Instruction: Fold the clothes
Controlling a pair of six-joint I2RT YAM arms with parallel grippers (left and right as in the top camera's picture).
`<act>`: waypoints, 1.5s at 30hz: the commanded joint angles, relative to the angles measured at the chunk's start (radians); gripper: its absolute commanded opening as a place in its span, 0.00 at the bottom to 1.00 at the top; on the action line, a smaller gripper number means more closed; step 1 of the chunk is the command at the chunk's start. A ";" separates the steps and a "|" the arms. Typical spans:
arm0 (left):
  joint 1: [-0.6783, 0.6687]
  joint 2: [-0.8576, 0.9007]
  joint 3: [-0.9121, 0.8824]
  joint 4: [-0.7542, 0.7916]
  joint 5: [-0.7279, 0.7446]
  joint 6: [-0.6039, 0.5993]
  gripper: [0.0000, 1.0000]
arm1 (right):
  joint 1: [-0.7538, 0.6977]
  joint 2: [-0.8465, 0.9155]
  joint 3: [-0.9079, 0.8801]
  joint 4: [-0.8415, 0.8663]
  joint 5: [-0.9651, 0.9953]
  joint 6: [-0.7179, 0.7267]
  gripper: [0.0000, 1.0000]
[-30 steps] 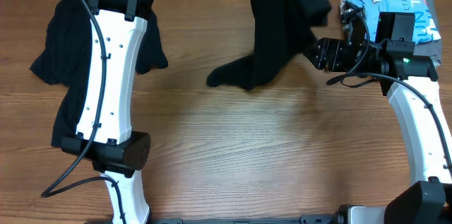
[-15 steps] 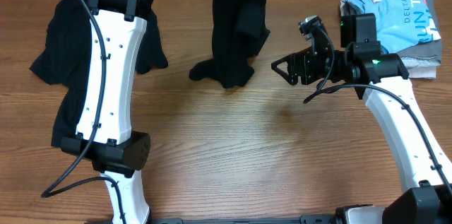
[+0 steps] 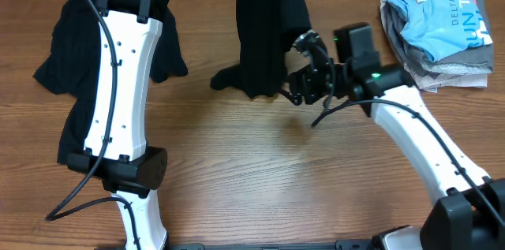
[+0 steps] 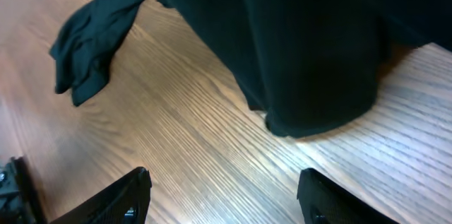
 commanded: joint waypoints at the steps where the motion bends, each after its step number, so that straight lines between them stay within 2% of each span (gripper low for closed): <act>1: 0.006 -0.018 0.021 0.011 -0.019 0.019 0.04 | 0.061 0.049 -0.009 0.068 0.151 0.106 0.71; 8: 0.006 -0.018 0.021 0.005 -0.006 0.019 0.04 | 0.136 0.182 -0.009 0.253 0.430 0.280 0.71; 15: 0.006 -0.018 0.021 -0.011 -0.003 0.020 0.04 | 0.135 0.200 -0.010 0.282 0.534 0.266 0.70; 18: 0.006 -0.018 0.021 -0.011 -0.003 0.020 0.04 | 0.134 0.200 -0.010 0.292 0.557 0.262 0.61; 20: 0.012 -0.018 0.021 -0.011 0.000 0.019 0.04 | 0.126 0.203 -0.010 0.292 0.560 0.262 0.50; 23: 0.026 -0.018 0.021 -0.011 0.005 0.018 0.04 | 0.119 0.212 -0.010 0.283 0.560 0.262 0.42; 25: 0.038 -0.018 0.021 -0.011 0.016 0.011 0.04 | 0.118 0.214 -0.011 0.269 0.560 0.253 0.39; 33: 0.071 -0.018 0.021 -0.010 0.029 -0.019 0.04 | 0.116 0.215 -0.011 0.252 0.556 0.213 0.38; 35: 0.071 -0.018 0.021 -0.010 0.031 -0.019 0.04 | 0.116 0.216 -0.011 0.254 0.555 0.213 0.33; 37: 0.071 -0.018 0.021 -0.006 0.037 -0.019 0.04 | 0.116 0.219 -0.011 0.256 0.555 0.213 0.24; 41: 0.074 -0.018 0.021 -0.006 0.038 -0.019 0.04 | 0.113 0.235 -0.011 0.258 0.555 0.213 0.14; 43: 0.077 -0.018 0.021 -0.003 0.044 -0.024 0.04 | 0.113 0.245 -0.011 0.261 0.539 0.214 0.05; 45: 0.084 -0.018 0.021 -0.003 0.044 -0.026 0.04 | 0.113 0.238 -0.008 0.254 0.532 0.214 0.04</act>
